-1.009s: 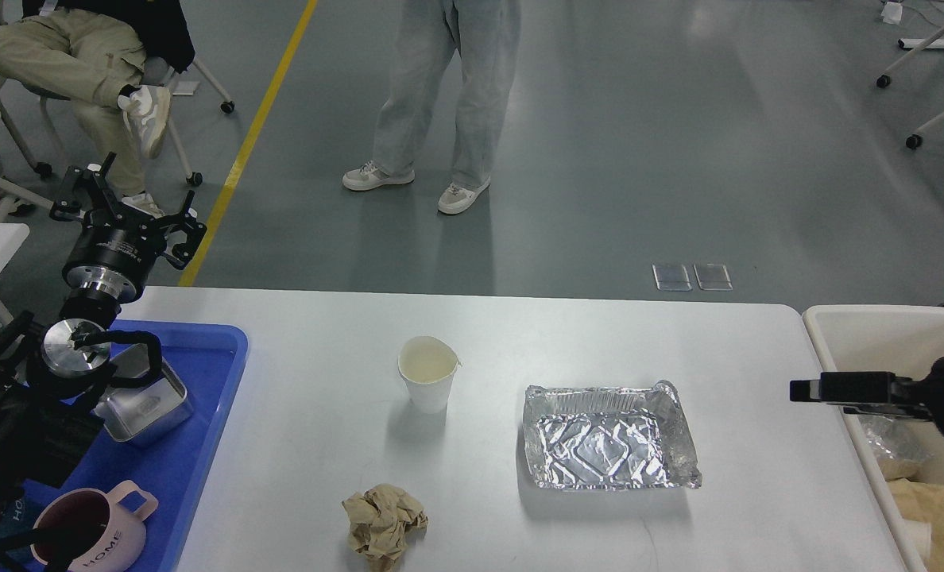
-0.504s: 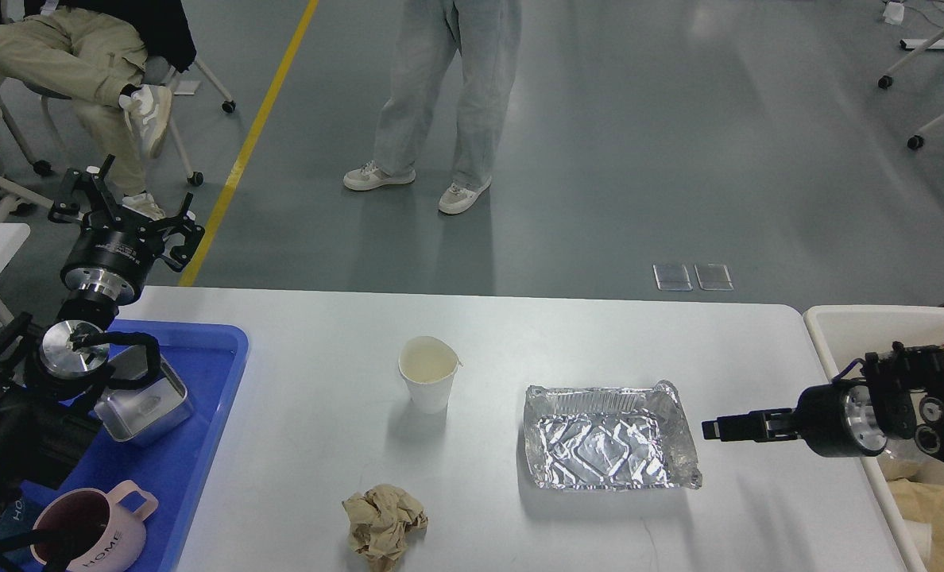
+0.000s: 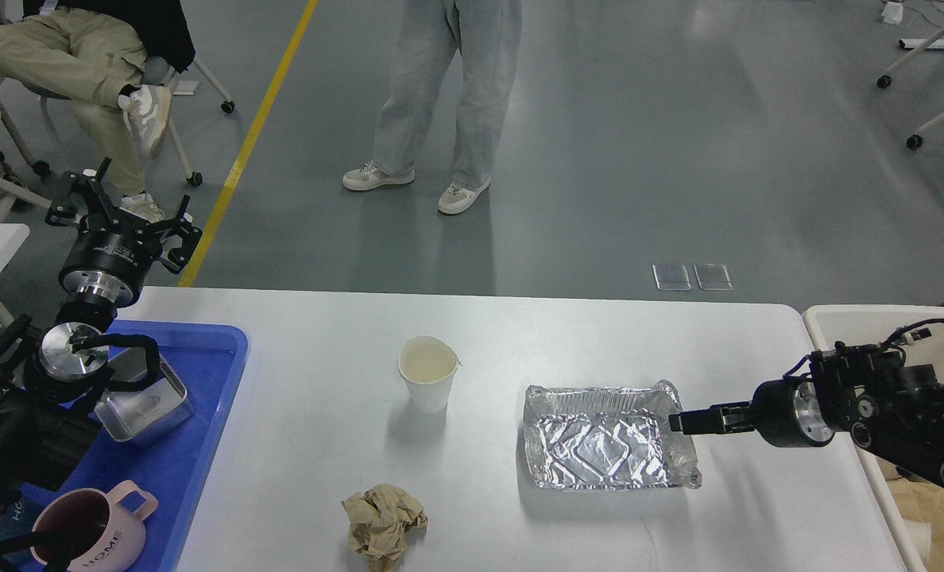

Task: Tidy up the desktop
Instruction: 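Reach the right gripper to the foil tray edge and grasp it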

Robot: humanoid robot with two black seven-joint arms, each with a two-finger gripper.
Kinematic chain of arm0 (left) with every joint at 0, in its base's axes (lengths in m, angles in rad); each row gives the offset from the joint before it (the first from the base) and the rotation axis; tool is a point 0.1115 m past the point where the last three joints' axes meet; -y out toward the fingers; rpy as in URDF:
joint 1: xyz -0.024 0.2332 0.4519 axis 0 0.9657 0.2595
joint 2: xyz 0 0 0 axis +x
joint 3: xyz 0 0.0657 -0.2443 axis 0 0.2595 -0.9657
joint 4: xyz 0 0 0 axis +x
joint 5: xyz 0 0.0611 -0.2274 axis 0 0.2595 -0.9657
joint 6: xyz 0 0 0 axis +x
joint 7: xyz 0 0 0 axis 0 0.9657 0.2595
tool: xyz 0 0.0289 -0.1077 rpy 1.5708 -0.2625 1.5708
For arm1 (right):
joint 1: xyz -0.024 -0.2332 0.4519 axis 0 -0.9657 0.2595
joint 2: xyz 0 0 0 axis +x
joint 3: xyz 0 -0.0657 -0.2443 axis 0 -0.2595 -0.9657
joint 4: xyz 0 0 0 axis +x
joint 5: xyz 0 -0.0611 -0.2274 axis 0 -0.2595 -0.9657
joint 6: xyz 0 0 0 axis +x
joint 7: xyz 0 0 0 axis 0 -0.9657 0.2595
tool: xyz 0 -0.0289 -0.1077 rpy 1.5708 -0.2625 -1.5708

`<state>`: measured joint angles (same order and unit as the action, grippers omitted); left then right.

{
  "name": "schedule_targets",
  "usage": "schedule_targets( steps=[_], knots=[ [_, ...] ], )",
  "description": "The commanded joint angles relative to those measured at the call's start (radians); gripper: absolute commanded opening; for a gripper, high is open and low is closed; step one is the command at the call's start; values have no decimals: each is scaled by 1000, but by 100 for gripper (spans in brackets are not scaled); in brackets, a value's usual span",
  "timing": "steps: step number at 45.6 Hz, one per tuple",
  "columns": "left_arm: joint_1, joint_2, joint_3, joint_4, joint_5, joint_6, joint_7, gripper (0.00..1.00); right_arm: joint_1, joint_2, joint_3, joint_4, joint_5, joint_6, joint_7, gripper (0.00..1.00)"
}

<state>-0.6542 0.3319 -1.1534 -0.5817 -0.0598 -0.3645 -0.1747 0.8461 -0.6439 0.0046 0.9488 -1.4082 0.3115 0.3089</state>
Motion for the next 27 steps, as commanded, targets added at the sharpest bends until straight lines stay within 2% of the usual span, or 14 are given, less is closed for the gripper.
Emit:
schedule_targets(
  steps=[1, 23, 25, 27],
  knots=[
    [-1, 4, 0, -1, 0, -1, 0, 97, -1, 9, 0, 10, 11, -3, -1, 99],
    [-1, 12, 0, -1, 0, -1, 3, 97, -4, 79, -23, -56, 63, -9, -8, 99],
    [-1, 12, 1, -1, 0, -1, 1, 97, -5, 82, -23, -56, 64, -9, -8, 97],
    [-2, 12, 1, -1, 0, -1, 1, 97, -5, 84, -23, -56, 63, -11, -8, 90]
  ],
)
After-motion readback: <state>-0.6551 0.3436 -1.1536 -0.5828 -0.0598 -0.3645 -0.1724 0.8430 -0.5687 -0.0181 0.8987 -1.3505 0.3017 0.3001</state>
